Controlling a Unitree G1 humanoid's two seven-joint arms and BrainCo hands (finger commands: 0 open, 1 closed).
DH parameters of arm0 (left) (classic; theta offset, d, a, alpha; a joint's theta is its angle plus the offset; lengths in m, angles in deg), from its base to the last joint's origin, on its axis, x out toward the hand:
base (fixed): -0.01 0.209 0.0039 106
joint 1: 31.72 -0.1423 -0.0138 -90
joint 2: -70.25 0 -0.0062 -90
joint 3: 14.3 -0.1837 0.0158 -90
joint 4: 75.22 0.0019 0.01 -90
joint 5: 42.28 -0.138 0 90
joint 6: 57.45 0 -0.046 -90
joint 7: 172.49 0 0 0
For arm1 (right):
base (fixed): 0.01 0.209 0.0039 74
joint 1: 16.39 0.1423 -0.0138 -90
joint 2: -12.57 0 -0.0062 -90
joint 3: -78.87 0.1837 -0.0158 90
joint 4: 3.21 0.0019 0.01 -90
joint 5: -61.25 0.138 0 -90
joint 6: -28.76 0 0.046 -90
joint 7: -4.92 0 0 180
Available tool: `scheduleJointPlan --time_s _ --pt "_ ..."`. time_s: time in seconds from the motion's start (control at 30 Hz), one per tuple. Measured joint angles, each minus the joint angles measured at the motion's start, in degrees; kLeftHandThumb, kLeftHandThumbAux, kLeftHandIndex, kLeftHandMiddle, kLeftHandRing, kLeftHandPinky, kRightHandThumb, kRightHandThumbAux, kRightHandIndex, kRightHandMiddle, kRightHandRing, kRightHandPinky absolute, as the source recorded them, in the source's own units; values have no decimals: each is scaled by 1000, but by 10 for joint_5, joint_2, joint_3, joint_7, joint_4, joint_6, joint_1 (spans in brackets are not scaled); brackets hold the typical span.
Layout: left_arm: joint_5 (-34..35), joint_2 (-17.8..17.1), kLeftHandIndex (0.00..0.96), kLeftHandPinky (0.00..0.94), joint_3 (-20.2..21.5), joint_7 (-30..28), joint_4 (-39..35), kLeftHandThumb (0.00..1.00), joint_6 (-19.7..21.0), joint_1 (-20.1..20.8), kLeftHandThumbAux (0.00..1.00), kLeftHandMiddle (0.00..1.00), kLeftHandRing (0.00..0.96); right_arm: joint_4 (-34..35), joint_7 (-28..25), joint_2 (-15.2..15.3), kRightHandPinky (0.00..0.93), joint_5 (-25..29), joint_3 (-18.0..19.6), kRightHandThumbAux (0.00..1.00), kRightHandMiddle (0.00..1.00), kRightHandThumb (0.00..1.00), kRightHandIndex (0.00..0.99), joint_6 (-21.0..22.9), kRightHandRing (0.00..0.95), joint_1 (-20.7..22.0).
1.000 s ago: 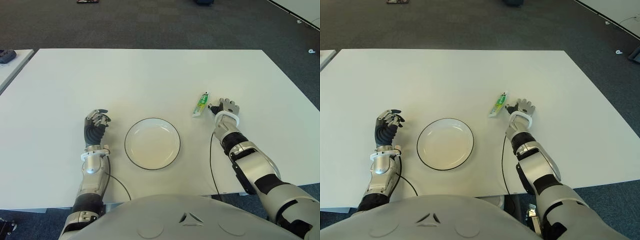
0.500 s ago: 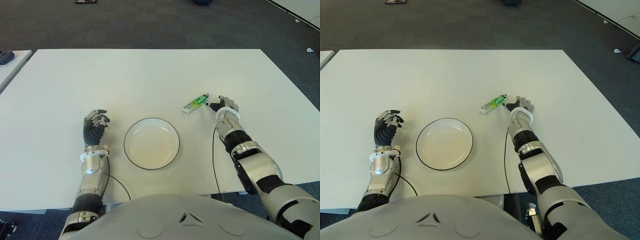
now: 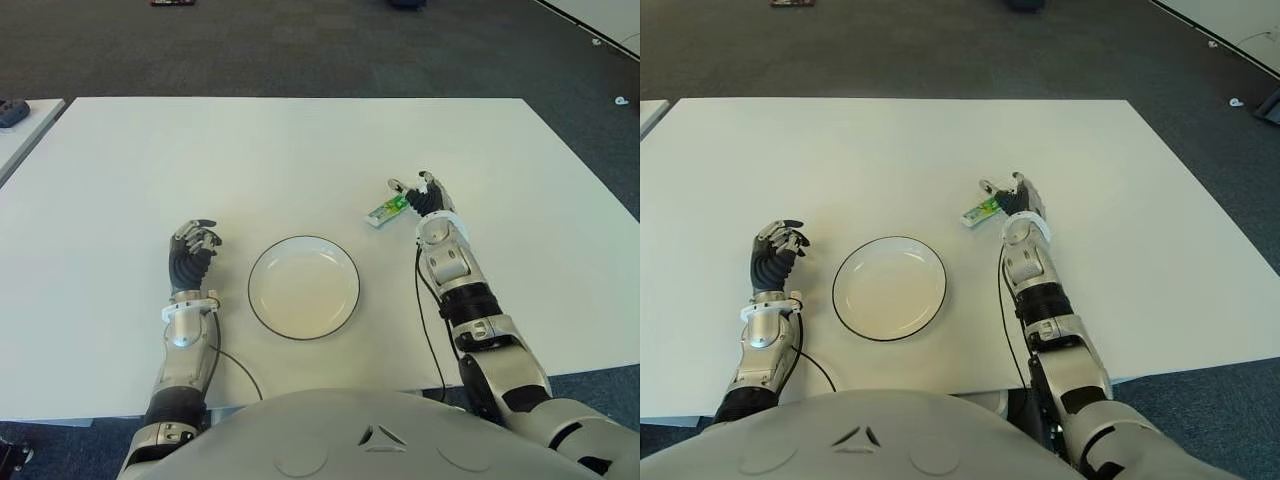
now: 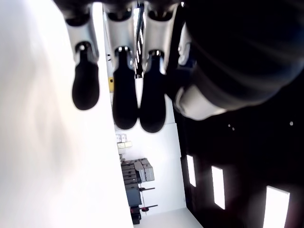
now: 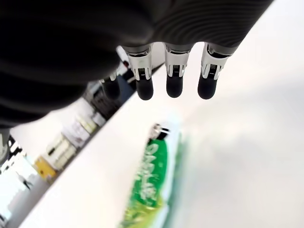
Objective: Put the toothpaste on the table into the plate.
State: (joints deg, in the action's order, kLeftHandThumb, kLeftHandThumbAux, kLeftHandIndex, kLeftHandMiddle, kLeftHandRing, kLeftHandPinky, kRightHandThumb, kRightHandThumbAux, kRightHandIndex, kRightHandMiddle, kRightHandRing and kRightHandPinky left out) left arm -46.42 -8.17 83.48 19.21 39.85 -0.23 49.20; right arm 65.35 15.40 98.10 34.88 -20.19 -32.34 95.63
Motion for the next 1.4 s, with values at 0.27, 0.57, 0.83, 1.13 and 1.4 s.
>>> scheduleJointPlan --time_s 0.27,0.57,0.83,1.13,1.4 --pt "-6 0 432 641 0 1 1 693 -2 0 719 641 636 46 47 -8 0 -17 3 397 0 93 0 -15 0 -14" --pt "-9 2 432 630 0 5 1 693 -2 1 720 634 633 75 37 28 0 -56 -36 314 0 243 0 -78 0 -22" --pt "-10 5 431 622 1 10 1 694 6 2 721 625 630 62 -57 105 0 -49 -41 221 0 387 0 -164 0 8" --pt "-12 6 432 631 1 11 2 693 10 3 721 625 635 -37 -114 194 0 -90 -94 180 0 516 0 -317 0 89" --pt "-14 6 432 646 1 11 4 693 8 6 720 634 639 -146 -79 213 0 -155 -152 163 0 567 0 -435 0 147"
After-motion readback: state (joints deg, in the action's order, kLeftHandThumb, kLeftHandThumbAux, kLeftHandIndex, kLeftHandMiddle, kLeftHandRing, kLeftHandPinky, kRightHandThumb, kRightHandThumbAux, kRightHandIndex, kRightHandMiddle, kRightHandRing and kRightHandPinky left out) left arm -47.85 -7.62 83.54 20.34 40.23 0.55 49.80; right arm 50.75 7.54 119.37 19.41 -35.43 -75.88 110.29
